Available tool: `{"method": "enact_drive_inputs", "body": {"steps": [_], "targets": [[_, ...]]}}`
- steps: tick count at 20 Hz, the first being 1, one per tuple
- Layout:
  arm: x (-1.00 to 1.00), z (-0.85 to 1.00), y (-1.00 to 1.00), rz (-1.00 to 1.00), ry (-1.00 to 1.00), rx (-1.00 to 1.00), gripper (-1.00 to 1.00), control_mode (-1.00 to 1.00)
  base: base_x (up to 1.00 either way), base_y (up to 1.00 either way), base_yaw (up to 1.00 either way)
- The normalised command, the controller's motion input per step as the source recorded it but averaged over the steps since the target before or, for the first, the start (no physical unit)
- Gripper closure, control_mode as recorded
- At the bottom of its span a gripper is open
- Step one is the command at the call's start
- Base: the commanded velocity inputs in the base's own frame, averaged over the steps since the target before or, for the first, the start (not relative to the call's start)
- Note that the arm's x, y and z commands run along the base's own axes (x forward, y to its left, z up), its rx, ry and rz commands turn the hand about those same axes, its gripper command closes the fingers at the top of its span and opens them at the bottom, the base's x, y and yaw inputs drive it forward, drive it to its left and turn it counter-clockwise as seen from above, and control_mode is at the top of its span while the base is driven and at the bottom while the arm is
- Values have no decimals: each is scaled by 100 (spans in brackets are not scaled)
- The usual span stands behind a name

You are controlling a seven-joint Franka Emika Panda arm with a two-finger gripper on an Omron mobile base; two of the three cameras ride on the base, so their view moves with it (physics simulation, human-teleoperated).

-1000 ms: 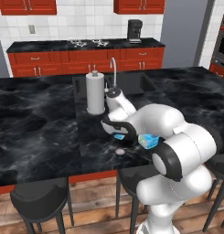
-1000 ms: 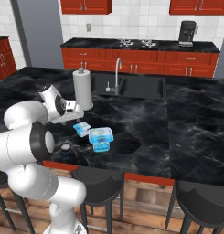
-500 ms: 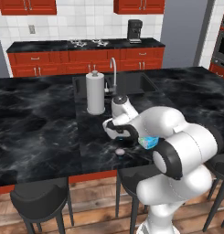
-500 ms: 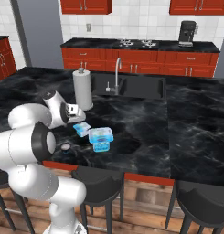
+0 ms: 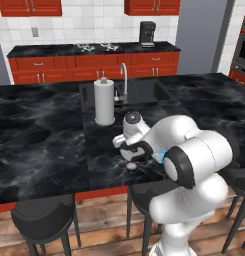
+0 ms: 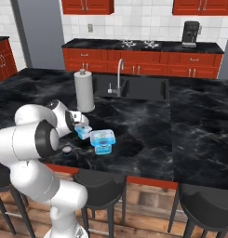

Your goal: Stack the yogurt containers by placing the smaller containers on top of the larger containers.

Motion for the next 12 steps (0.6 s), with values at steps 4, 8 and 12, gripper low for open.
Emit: {"method": "enact_drive_inputs", "body": {"steps": [4, 8, 12], "targets": [[24, -22, 0, 2, -1, 0, -100, -100, 0, 0, 0], [28, -18, 0, 1, 0, 0, -100, -100, 0, 0, 0], [24, -14, 0, 0, 0, -1, -100, -100, 0, 0, 0]]}}
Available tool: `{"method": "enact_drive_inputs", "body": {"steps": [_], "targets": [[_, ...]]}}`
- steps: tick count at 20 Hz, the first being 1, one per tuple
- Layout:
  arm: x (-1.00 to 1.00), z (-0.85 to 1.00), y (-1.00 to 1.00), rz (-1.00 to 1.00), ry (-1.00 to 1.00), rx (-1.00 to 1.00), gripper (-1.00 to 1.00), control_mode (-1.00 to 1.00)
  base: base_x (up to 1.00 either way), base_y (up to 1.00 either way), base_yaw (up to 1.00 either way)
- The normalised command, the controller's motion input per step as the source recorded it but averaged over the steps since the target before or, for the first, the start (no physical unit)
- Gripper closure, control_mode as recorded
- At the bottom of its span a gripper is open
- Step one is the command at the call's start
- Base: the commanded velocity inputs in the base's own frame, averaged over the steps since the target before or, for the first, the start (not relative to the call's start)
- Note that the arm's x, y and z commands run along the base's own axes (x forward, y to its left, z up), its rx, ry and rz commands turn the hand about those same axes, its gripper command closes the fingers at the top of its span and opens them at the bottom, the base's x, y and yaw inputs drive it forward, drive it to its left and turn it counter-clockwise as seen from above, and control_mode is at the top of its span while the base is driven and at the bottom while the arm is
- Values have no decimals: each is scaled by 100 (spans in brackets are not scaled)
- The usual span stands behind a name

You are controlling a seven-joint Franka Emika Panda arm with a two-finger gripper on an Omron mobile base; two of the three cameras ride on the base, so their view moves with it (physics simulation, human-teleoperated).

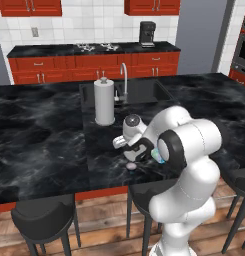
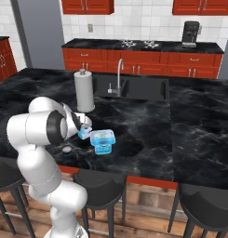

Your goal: Stack the yogurt containers by placing the smaller containers on top of the larger containers.

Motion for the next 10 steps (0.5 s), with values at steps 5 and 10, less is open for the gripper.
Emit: {"method": "enact_drive_inputs", "body": {"steps": [5, 10], "targets": [[14, -17, 0, 0, 0, -4, -100, -100, 0, 0, 0], [21, -24, 1, 0, 0, -5, -100, -100, 0, 0, 0]]}}
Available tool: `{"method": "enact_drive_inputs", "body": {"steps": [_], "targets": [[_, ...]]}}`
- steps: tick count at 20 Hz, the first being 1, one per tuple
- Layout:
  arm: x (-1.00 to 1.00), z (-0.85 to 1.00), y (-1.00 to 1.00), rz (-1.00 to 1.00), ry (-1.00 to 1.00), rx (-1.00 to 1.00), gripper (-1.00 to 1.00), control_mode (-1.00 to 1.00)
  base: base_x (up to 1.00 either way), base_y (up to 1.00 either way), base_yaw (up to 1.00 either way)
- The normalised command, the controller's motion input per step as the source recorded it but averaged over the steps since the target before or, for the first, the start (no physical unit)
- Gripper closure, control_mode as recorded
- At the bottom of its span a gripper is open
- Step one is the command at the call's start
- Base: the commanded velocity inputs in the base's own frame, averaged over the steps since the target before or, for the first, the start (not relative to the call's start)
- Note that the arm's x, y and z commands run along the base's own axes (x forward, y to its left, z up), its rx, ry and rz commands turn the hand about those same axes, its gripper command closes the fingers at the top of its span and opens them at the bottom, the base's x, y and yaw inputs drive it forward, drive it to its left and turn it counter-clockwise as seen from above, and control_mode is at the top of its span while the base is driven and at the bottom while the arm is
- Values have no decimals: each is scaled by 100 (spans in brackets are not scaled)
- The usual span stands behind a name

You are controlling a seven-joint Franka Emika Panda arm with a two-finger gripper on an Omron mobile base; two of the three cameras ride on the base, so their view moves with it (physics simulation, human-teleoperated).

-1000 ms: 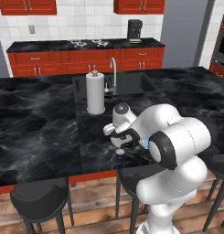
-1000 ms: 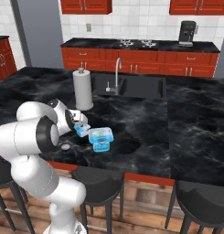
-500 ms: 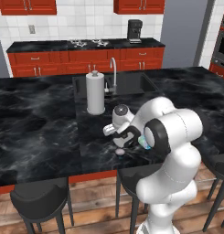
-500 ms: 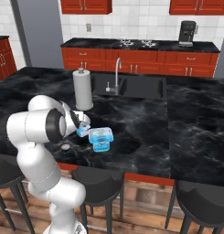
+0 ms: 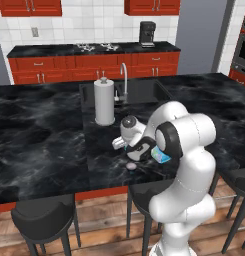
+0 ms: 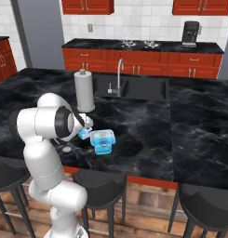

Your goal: Stack the yogurt containers by placing the smaller containers on top of the larger containers.

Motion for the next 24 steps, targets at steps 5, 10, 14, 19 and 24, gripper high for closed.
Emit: {"method": "enact_drive_inputs", "body": {"steps": [5, 10, 14, 19, 24], "targets": [[19, -25, 4, 0, 0, -5, -100, -100, 0, 0, 0], [5, -17, 2, 0, 0, -4, -100, -100, 0, 0, 0], [0, -1, 0, 0, 0, 0, 100, -100, 0, 0, 0], [0, 0, 0, 0, 0, 0, 100, -100, 0, 0, 0], [0, 0, 0, 0, 0, 0, 100, -100, 0, 0, 0]]}}
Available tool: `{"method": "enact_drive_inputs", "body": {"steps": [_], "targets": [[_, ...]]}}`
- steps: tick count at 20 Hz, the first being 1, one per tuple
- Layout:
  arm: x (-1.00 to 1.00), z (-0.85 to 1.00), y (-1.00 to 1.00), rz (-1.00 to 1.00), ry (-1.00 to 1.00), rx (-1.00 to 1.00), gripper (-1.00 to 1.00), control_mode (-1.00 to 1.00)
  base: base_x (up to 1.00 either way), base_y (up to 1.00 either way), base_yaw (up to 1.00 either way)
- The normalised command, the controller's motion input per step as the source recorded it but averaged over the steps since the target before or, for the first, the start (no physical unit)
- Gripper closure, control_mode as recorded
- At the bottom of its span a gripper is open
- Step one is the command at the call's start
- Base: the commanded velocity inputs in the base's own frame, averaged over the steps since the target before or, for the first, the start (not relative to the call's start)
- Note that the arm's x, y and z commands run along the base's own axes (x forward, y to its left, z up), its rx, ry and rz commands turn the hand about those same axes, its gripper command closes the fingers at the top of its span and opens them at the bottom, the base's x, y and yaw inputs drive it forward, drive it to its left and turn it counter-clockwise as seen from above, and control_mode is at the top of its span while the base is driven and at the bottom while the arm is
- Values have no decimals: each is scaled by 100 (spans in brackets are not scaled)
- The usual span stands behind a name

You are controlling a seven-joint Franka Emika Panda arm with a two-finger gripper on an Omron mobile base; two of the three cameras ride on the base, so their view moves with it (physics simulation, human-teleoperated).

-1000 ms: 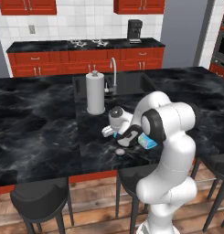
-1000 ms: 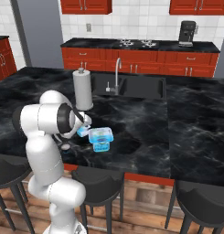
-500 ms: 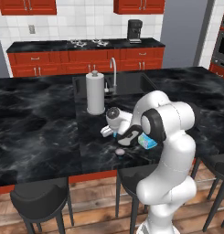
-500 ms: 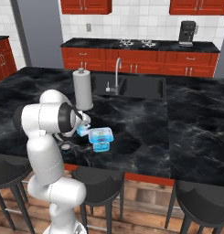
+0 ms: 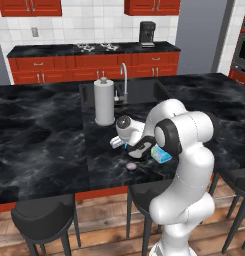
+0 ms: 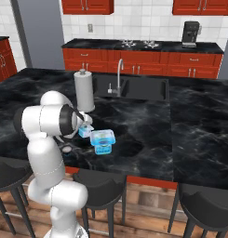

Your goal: Stack the yogurt containers by placing the smaller containers on top of the larger containers.

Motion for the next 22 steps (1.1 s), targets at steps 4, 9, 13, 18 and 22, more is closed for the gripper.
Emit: {"method": "enact_drive_inputs", "body": {"steps": [4, 9, 13, 18, 22], "targets": [[0, 4, 0, 0, -2, 0, 100, -100, 0, 0, 0], [0, 28, 4, 0, -14, -1, 100, -100, 0, 0, 0], [-2, 38, 4, 0, -17, -4, 100, -100, 0, 0, 0], [-7, 39, 0, 0, -15, -7, 100, -100, 0, 0, 0], [-16, 41, 0, 0, -14, -9, 100, -100, 0, 0, 0]]}}
